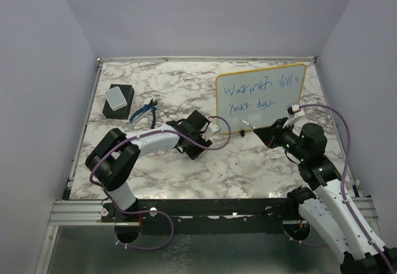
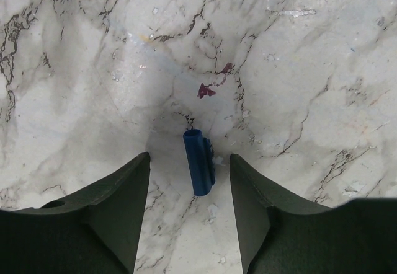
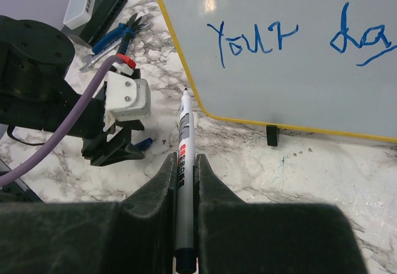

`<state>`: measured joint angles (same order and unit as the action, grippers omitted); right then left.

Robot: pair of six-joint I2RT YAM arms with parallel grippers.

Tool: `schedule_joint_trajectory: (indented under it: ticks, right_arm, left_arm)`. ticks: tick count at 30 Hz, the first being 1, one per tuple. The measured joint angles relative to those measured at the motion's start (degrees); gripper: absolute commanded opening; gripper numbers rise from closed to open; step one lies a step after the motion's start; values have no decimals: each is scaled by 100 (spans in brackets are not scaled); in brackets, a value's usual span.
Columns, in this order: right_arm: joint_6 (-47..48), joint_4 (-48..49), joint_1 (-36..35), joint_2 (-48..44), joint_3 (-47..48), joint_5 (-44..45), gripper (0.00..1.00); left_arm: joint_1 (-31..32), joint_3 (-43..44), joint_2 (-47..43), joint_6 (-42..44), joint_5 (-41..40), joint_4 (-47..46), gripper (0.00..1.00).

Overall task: Write a sentence on the whiteboard
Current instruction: Close the whiteboard marker at the center of the board.

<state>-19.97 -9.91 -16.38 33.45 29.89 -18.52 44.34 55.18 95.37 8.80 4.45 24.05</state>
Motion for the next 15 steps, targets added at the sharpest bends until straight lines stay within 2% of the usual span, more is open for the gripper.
schedule_joint_trajectory:
  ticks: [7,15]
  right_arm:
    - [0,0,0,-48,0,2,1]
    - [0,0,0,-48,0,2,1]
  left_arm:
    - [0,-55,-90,-199,-46,140,43]
    - [17,-57,-122,-260,-44,306,37]
